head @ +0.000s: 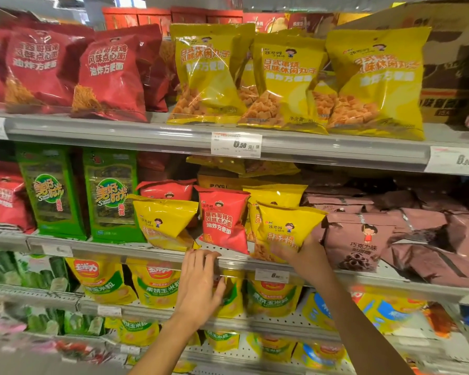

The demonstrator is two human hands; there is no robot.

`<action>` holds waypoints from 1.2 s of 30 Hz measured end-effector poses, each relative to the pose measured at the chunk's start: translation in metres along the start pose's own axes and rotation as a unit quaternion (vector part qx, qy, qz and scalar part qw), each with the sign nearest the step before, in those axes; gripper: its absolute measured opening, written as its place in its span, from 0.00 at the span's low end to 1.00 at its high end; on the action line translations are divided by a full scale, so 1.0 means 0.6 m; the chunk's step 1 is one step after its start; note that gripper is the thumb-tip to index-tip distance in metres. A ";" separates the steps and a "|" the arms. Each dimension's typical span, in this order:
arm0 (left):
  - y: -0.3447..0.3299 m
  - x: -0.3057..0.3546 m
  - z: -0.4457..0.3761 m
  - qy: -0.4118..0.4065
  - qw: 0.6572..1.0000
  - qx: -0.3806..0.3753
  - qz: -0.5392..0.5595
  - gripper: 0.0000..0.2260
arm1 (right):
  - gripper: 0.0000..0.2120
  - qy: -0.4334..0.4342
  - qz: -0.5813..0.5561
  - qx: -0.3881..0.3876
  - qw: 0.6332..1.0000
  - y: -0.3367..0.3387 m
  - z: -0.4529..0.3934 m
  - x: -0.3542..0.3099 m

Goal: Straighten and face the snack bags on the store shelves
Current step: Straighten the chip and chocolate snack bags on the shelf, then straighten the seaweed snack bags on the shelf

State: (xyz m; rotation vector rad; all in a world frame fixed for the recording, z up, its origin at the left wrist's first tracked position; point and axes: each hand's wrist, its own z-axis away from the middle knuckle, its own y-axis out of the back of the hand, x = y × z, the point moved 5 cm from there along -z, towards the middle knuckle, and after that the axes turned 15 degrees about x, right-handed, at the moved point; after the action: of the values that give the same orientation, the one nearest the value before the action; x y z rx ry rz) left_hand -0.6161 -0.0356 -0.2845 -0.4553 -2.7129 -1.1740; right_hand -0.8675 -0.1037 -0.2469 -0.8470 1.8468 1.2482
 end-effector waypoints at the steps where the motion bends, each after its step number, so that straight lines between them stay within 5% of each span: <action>1: 0.001 0.001 0.000 0.002 1.000 0.001 0.000 0.19 | 0.17 0.002 0.019 0.008 1.000 0.001 0.002 0.004; 10: 0.007 -0.005 0.002 0.013 0.998 0.018 0.061 0.16 | 0.30 0.012 0.041 0.173 0.984 0.029 0.071 0.017; 15: 0.046 -0.040 0.015 0.037 0.981 0.085 0.168 0.13 | 0.14 -0.001 0.006 0.329 0.944 0.016 0.150 -0.009; 20: 0.113 -0.146 -0.002 0.168 0.948 0.188 0.195 0.17 | 0.10 0.056 -0.011 0.308 0.950 -0.090 0.171 -0.082; 23: 0.123 -0.203 -0.034 0.256 0.928 0.153 0.221 0.37 | 0.13 0.045 -0.037 0.250 0.967 -0.151 0.147 -0.135; 26: 0.121 -0.227 -0.074 0.258 0.921 0.092 0.279 0.46 | 0.27 0.038 -0.009 0.197 0.980 -0.195 0.109 -0.157; 29: 0.106 -0.234 -0.103 0.217 0.918 0.032 0.331 0.43 | 0.39 -0.012 0.012 0.191 0.982 -0.211 0.069 -0.157; 36: 0.069 -0.250 -0.118 0.213 0.908 -0.035 0.358 0.30 | 0.43 -0.104 0.034 0.105 0.988 -0.226 0.026 -0.128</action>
State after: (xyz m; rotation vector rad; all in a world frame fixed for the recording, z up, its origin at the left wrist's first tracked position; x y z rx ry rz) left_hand -0.4598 -0.0928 -0.2463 -0.9641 -1.8696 -0.9949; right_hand -0.7118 -0.1222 -0.2470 -0.5236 1.8099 1.1135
